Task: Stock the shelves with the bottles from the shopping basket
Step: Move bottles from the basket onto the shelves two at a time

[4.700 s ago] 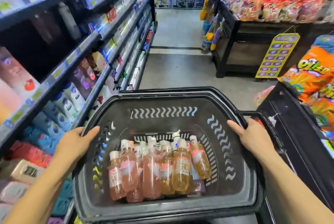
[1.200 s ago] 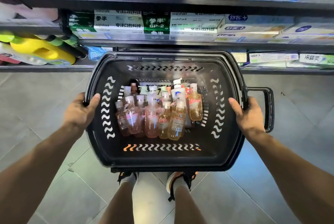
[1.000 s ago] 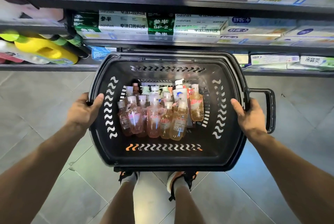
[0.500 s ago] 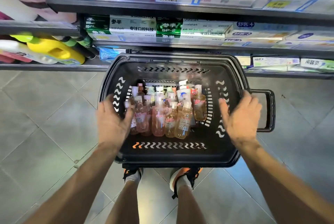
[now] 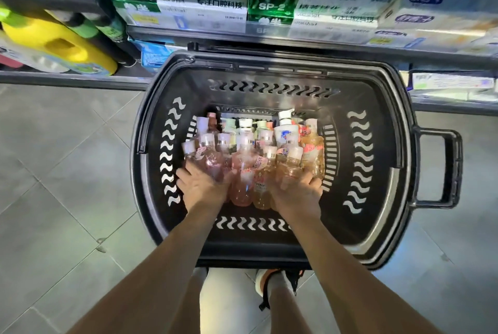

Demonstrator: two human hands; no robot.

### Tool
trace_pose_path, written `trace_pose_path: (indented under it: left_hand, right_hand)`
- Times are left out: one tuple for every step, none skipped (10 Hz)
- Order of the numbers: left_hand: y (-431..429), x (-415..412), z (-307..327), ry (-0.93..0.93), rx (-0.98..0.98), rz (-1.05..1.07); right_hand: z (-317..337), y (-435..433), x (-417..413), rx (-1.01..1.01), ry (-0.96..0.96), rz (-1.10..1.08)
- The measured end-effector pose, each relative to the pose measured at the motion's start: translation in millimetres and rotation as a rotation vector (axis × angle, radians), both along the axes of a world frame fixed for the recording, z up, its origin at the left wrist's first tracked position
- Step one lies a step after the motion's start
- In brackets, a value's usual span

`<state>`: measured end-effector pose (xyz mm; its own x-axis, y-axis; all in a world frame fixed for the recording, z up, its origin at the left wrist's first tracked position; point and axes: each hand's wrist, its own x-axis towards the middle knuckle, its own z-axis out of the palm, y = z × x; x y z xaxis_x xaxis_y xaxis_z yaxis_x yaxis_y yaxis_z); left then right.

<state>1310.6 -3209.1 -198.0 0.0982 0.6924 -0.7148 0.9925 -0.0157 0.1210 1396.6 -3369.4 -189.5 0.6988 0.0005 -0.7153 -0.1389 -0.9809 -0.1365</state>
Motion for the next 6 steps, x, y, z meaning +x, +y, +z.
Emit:
trace_pose_path:
  left_hand:
    - [-6,-3,-11,-0.027,0.081,-0.054]
    - [-7,-5,-19,-0.128,0.127,0.031]
    - [-4,-4,-19,-0.133,0.110,0.050]
    - [-1,-2,-10,-0.114,-0.008,0.081]
    - [-1,-4,3,-0.197,-0.115,0.171]
    - [-3,-5,48,-0.546,-0.264,0.381]
  right_hand:
    - [-12,1,-3,0.020,-0.037,-0.025]
    - [-26,-4,-4,0.095,-0.148,-0.025]
    - [-26,-3,-7,0.093,-0.128,-0.117]
    - [6,5,-7,0.153,-0.115,-0.186]
    - [16,0,-8,0.198,-0.104,-0.176]
    - [42,5,-8,0.297,-0.116,-0.100]
